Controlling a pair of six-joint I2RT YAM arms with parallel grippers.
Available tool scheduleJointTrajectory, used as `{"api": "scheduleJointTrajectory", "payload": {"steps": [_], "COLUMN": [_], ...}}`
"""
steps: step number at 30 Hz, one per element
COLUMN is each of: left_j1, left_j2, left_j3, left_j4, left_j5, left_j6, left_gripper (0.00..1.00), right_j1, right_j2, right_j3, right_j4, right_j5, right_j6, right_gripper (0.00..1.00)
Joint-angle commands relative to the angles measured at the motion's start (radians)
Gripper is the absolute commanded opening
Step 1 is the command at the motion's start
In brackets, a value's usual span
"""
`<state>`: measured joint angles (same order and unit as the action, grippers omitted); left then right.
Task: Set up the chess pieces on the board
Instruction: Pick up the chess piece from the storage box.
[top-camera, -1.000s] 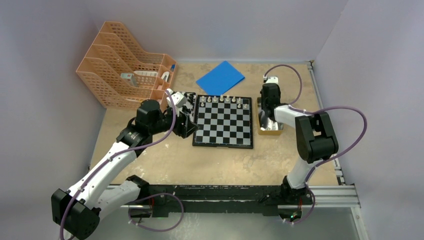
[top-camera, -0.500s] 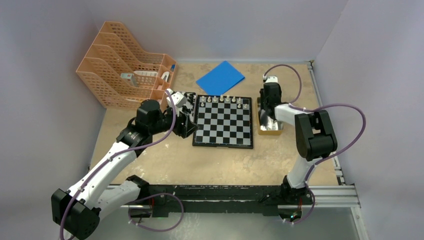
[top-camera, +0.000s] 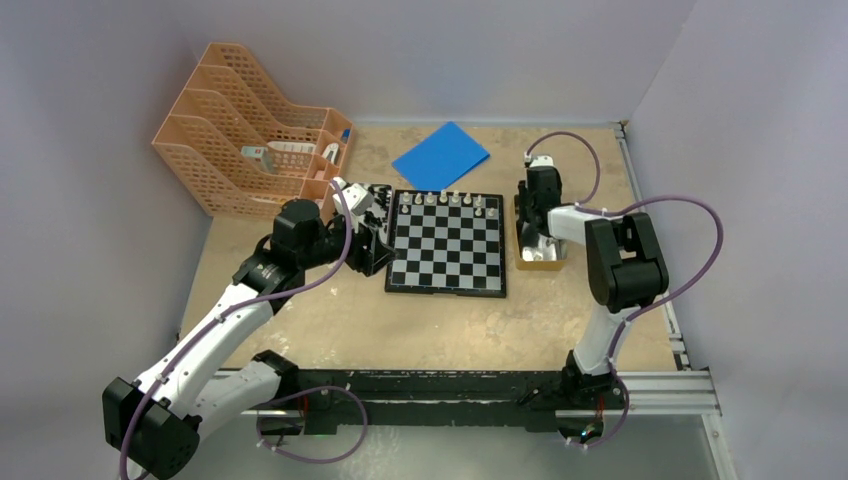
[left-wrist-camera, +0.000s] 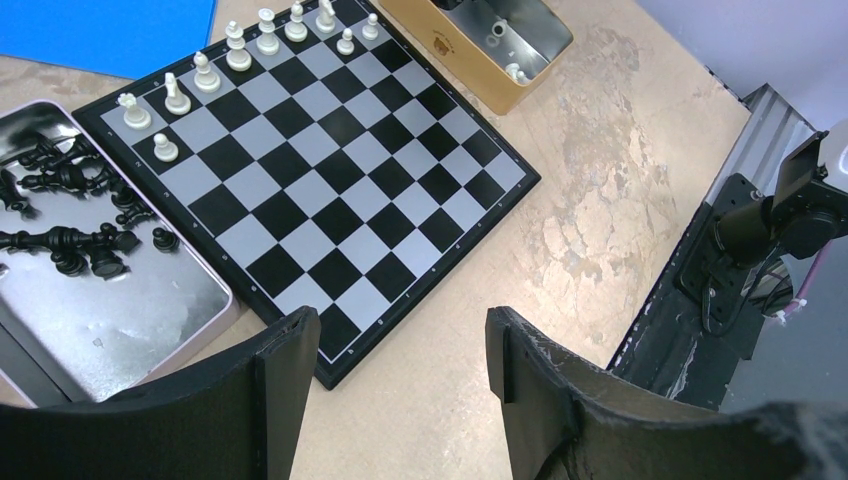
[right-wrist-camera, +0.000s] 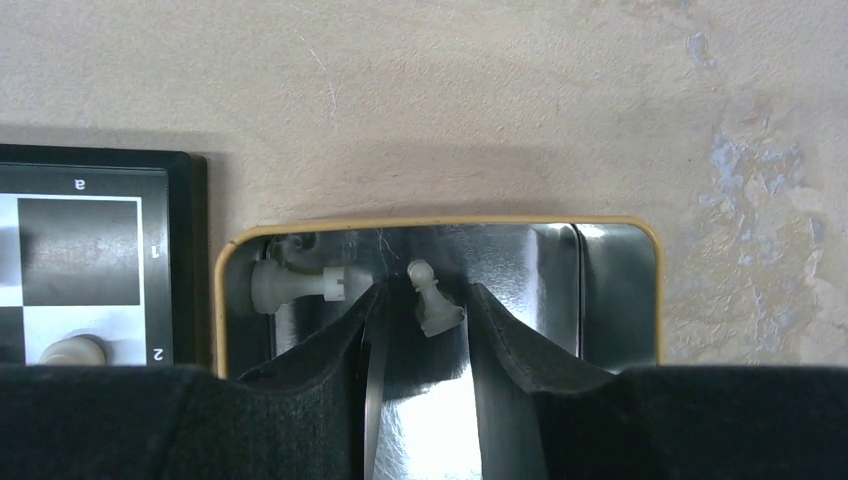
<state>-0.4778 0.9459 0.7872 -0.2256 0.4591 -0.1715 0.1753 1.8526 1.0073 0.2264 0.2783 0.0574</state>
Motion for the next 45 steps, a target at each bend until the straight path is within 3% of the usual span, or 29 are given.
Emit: {"api": "scheduleJointTrajectory", "payload": {"steps": [1, 11, 15, 20, 27, 31, 40, 45], "left_j1": [0.004, 0.004, 0.004, 0.004, 0.004, 0.004, 0.006, 0.029], "left_j2": [-0.013, -0.011, -0.013, -0.012, 0.002, 0.041, 0.147, 0.207], "left_j3": [-0.001, 0.0, 0.0, -0.005, 0.003, 0.044, 0.248, 0.316], "left_j4": [0.028, 0.031, 0.029, 0.029, 0.041, 0.033, -0.083, -0.067], "left_j5": [-0.004, 0.004, 0.004, -0.006, -0.015, -0.022, 0.01, 0.146], "left_j6": [0.02, 0.02, 0.021, 0.021, -0.033, -0.099, -0.215, -0.316], "left_gripper": [0.62, 0.6, 0.6, 0.6, 0.57, 0.55, 0.49, 0.42], "right_j1": [-0.006, -0.007, -0.007, -0.007, -0.003, 0.008, 0.209, 0.341], "right_j2": [-0.002, -0.045, -0.038, -0.049, -0.167, -0.262, -0.537, -0.648], "right_j3": [0.045, 0.035, 0.043, 0.062, 0.084, 0.07, -0.044, -0.133], "right_j4": [-0.012, -0.09, -0.112, -0.164, -0.261, -0.275, -0.095, 0.076], "right_j5": [-0.022, -0.063, -0.053, -0.027, 0.036, -0.028, -0.257, -0.376], "right_j6": [-0.014, 0.033, 0.045, 0.087, 0.152, 0.144, 0.054, 0.038], "right_gripper": [0.36, 0.28, 0.19, 0.17, 0.14, 0.14, 0.13, 0.11]}}
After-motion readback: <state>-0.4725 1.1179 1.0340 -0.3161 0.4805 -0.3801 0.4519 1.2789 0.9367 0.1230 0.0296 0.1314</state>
